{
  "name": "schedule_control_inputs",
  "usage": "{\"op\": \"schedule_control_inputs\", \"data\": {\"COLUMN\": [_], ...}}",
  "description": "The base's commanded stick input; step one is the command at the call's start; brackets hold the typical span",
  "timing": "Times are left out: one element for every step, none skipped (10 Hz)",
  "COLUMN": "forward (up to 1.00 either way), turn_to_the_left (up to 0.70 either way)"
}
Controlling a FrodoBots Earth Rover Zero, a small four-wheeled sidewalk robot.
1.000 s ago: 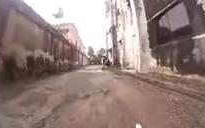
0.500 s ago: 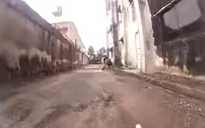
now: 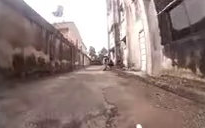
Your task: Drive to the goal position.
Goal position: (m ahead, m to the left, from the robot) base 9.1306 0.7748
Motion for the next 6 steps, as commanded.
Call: {"op": "schedule_control_inputs", "data": {"forward": [0.85, 0.85, 0.85, 0.85, 0.85, 0.85], "turn_to_the_left": [0.0, 0.0, 0.0, 0.0, 0.0, 0.0]}}
